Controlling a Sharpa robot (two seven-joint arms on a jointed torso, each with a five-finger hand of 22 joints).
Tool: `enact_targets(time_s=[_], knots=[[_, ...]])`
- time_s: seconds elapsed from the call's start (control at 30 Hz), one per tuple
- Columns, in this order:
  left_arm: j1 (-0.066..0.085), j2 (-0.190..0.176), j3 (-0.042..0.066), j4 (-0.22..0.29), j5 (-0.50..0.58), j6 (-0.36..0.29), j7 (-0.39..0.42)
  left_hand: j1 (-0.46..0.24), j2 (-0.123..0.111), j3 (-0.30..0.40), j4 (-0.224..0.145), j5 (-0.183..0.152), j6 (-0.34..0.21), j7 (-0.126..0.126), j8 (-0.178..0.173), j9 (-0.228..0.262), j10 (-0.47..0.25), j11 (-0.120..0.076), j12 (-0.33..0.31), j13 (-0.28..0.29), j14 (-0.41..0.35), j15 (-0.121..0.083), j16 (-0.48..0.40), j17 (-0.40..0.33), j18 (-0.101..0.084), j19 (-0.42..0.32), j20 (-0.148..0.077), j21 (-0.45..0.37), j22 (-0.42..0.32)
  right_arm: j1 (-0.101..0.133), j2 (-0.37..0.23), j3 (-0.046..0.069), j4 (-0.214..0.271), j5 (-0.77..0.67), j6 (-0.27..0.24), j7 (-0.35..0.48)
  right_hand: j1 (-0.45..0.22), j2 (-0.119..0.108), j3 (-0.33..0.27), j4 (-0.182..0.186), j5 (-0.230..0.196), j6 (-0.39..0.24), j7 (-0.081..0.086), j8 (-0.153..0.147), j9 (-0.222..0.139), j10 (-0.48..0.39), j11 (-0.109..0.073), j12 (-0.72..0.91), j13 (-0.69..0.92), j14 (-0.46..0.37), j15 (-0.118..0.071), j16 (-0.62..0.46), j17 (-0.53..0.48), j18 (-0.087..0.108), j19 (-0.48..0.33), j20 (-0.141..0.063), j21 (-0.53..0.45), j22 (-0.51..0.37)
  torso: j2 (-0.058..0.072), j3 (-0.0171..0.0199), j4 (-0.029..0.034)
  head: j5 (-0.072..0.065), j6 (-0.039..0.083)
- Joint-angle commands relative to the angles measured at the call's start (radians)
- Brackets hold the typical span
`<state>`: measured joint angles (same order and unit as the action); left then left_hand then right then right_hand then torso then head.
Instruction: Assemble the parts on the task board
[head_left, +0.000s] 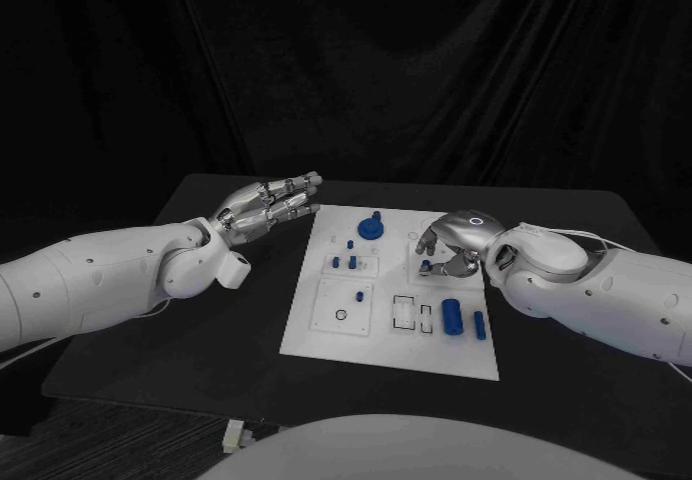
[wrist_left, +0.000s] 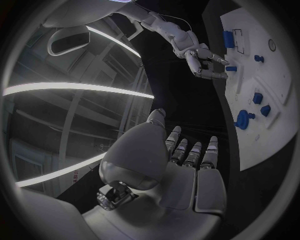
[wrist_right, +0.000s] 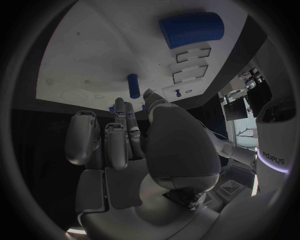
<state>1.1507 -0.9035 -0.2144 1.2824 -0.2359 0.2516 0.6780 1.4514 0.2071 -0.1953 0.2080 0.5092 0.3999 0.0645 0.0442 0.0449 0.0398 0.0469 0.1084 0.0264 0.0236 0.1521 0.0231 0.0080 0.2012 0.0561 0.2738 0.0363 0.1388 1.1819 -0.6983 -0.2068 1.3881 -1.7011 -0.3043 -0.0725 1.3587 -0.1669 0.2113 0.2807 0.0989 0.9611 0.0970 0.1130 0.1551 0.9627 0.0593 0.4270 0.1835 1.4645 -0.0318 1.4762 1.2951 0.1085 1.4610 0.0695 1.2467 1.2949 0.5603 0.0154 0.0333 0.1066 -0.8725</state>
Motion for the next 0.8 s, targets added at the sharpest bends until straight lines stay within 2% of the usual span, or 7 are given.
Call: enact_targets(time_s=[0.03, 0.27, 0.37, 0.4, 0.47, 0.6, 0.8], knots=[[-0.002, 0.002, 0.001, 0.001, 0.006, 0.015, 0.068, 0.006, 0.004, 0.026, -0.015, 0.013, -0.01, 0.002, -0.001, -0.002, 0.006, -0.001, 0.018, -0.002, 0.004, 0.003, 0.004, 0.004, -0.021, 0.002, 0.007, -0.006, 0.002, -0.007, 0.008, 0.001, -0.011, 0.0, 0.013, -0.001, -0.001, 0.004, -0.026, -0.005, 0.018, 0.007, 0.003, -0.01, -0.008, -0.011, 0.002, 0.005, 0.016, 0.059, -0.004, 0.005, 0.077, -0.04, -0.01, 0.002, -0.018, 0.186, 0.0, 0.0, 0.0005, -0.001, 0.0], [-0.002, 0.004, 0.001, 0.001, 0.006, 0.019, 0.067, 0.006, 0.005, 0.027, -0.015, 0.014, -0.008, 0.003, 0.0, -0.002, 0.006, 0.0, 0.018, -0.002, 0.005, 0.005, 0.005, 0.004, -0.021, 0.004, 0.008, -0.006, 0.005, -0.016, 0.022, 0.001, -0.027, 0.0, 0.02, 0.006, 0.017, 0.009, -0.018, -0.011, 0.046, 0.013, 0.003, -0.008, -0.008, -0.017, 0.004, 0.004, 0.017, 0.055, -0.002, -0.002, 0.065, -0.037, -0.018, 0.004, -0.033, 0.182, -0.001, 0.0002, -0.0011, 0.003, 0.0], [-0.002, 0.004, 0.001, 0.001, 0.006, 0.02, 0.066, 0.007, 0.006, 0.028, -0.016, 0.014, -0.006, 0.005, 0.0, -0.002, 0.006, 0.001, 0.019, -0.002, 0.005, 0.007, 0.006, 0.004, -0.021, 0.005, 0.01, -0.005, 0.007, -0.019, 0.026, 0.001, -0.032, 0.0, 0.017, 0.019, 0.044, 0.017, -0.001, -0.024, 0.097, 0.027, 0.006, -0.002, -0.004, -0.013, 0.005, 0.004, 0.017, 0.053, -0.001, -0.004, 0.061, -0.037, -0.021, 0.006, -0.035, 0.182, 0.0, 0.0001, -0.001, 0.003, 0.0], [-0.002, 0.004, 0.001, 0.001, 0.006, 0.02, 0.066, 0.008, 0.006, 0.029, -0.017, 0.014, 0.002, 0.009, 0.002, -0.001, 0.008, 0.005, 0.022, -0.001, 0.008, 0.009, 0.008, 0.005, -0.021, 0.008, 0.012, -0.003, 0.01, -0.019, 0.026, 0.001, -0.033, 0.0, 0.015, 0.023, 0.064, 0.024, 0.017, -0.033, 0.134, 0.041, 0.005, 0.005, 0.0, -0.006, 0.004, 0.001, 0.014, 0.053, 0.0, -0.003, 0.063, -0.037, -0.021, 0.007, -0.032, 0.182, 0.0, -0.0001, -0.001, 0.002, 0.0], [-0.002, 0.003, 0.001, 0.001, 0.006, 0.021, 0.066, 0.008, 0.007, 0.03, -0.017, 0.014, 0.007, 0.011, 0.003, 0.0, 0.008, 0.007, 0.023, -0.001, 0.009, 0.011, 0.009, 0.005, -0.021, 0.009, 0.013, -0.003, 0.012, -0.02, 0.026, 0.001, -0.033, 0.0, 0.01, 0.033, 0.079, 0.028, 0.031, -0.04, 0.15, 0.055, 0.004, 0.012, 0.005, 0.003, 0.003, -0.001, 0.011, 0.054, 0.001, -0.001, 0.067, -0.038, -0.02, 0.007, -0.028, 0.183, 0.0, -0.0001, -0.001, 0.003, 0.0], [-0.003, 0.004, 0.001, 0.0, 0.006, 0.022, 0.065, 0.008, 0.007, 0.03, -0.018, 0.014, 0.01, 0.012, 0.004, 0.0, 0.008, 0.007, 0.023, -0.001, 0.01, 0.011, 0.01, 0.005, -0.021, 0.01, 0.013, -0.002, 0.012, -0.021, 0.024, 0.001, -0.032, 0.0, 0.003, 0.042, 0.109, 0.036, 0.061, -0.058, 0.173, 0.087, 0.006, 0.029, 0.017, 0.032, -0.002, -0.004, 0.006, 0.056, 0.003, 0.001, 0.07, -0.039, -0.017, 0.008, -0.018, 0.185, 0.0, 0.0, -0.0003, 0.002, 0.0], [-0.003, 0.005, 0.001, 0.001, 0.006, 0.024, 0.065, 0.009, 0.007, 0.031, -0.018, 0.015, 0.012, 0.014, 0.004, 0.001, 0.009, 0.009, 0.024, -0.001, 0.011, 0.013, 0.011, 0.006, -0.021, 0.012, 0.014, -0.001, 0.016, -0.022, 0.022, 0.001, -0.03, 0.0, 0.008, 0.038, 0.112, 0.033, 0.071, -0.062, 0.185, 0.095, 0.007, 0.033, 0.024, 0.046, -0.003, -0.009, 0.001, 0.055, 0.007, 0.0, 0.068, -0.04, -0.017, 0.011, -0.017, 0.185, -0.001, 0.0, -0.0005, 0.004, 0.0]])
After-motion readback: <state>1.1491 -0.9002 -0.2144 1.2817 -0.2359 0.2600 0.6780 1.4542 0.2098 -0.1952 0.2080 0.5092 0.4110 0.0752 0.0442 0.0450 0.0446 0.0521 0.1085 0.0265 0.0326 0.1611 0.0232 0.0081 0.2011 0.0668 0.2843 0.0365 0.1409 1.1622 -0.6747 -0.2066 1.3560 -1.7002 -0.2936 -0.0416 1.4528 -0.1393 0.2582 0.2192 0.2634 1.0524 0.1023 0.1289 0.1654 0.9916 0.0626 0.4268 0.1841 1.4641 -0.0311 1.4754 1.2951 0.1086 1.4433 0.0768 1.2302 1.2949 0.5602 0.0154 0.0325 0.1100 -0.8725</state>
